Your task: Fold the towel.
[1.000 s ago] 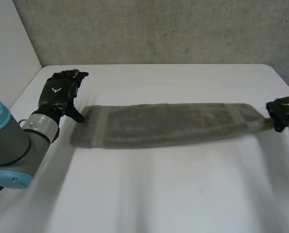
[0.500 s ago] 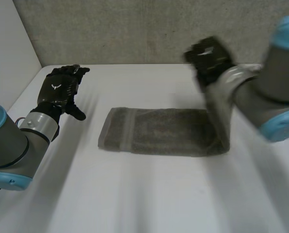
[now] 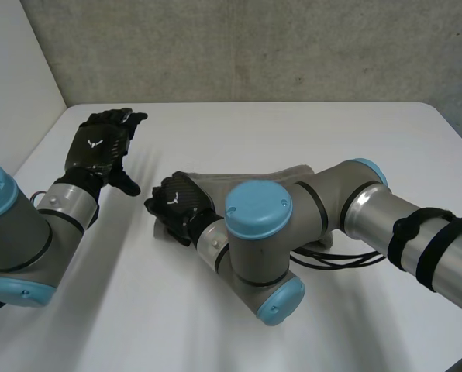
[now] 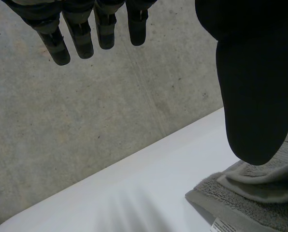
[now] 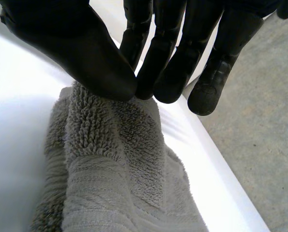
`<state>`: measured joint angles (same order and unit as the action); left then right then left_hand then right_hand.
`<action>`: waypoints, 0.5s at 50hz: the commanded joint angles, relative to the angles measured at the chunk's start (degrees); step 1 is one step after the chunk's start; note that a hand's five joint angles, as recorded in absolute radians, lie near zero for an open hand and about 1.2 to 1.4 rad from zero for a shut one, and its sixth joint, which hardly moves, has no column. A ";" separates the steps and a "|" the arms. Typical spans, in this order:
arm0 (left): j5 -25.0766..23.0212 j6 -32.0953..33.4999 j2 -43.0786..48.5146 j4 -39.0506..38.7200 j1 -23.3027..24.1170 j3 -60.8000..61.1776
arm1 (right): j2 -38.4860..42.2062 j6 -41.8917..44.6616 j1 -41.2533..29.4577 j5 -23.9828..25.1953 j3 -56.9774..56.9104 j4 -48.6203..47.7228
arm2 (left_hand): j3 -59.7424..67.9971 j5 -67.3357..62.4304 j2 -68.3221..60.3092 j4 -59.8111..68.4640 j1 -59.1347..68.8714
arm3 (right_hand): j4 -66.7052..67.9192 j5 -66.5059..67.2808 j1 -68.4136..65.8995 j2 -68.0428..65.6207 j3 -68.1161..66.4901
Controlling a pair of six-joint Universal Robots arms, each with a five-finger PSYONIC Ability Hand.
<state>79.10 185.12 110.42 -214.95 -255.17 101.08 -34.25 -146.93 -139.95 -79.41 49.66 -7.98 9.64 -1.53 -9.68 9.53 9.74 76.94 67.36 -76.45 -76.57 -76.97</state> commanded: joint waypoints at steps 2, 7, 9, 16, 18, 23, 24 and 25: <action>0.09 0.07 0.32 -0.29 0.20 0.08 | -1.25 -0.11 0.20 -1.00 1.57 1.38 | 0.36 1.53 -0.32 0.47 0.26 | -34.12 -34.54 33.63 33.75 34.14; 0.09 0.07 0.32 -0.29 0.29 0.08 | -8.55 -1.52 1.08 -6.46 3.60 3.76 | 0.36 1.53 -0.32 0.47 0.26 | -66.94 -67.36 66.45 66.57 66.97; 0.09 0.07 0.24 -0.29 0.38 -0.01 | -15.02 -5.27 4.22 -8.56 7.00 5.42 | 0.36 1.53 -0.32 0.47 0.26 | -66.94 -67.36 66.45 66.57 66.97; 0.00 0.15 0.32 -0.29 0.90 -0.10 | -25.58 -14.86 13.89 -7.86 15.96 8.32 | 0.36 1.53 -0.32 0.47 0.26 | -66.94 -67.36 66.45 66.57 66.97; 0.00 0.24 0.32 -0.29 1.34 -0.10 | -26.92 -15.93 16.11 -7.69 19.24 8.95 | 0.36 1.53 -0.32 0.47 0.26 | -66.94 -67.36 66.45 66.57 66.97; -0.09 0.51 0.50 -0.29 2.31 -0.01 | -28.50 -15.84 22.44 -7.16 29.26 9.21 | 0.36 1.53 -0.32 0.47 0.26 | -66.94 -67.36 66.45 66.57 66.97; -0.09 0.51 0.59 -0.29 2.66 -0.01 | -28.24 -15.75 23.74 -7.25 31.87 8.86 | 0.36 1.53 -0.32 0.47 0.26 | -63.53 -63.95 63.04 63.16 63.55; -0.09 0.51 0.59 -0.38 2.92 -0.10 | -27.72 -15.75 24.88 -6.99 33.81 8.34 | 0.36 1.53 -0.32 0.47 0.26 | -61.16 -61.58 60.67 60.79 61.19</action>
<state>79.08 185.46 110.81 -215.24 -253.44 101.00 -62.21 -162.78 -121.12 -87.08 73.16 1.22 9.64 -1.53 -9.68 9.53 9.74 15.30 3.58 -13.43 -14.14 -14.34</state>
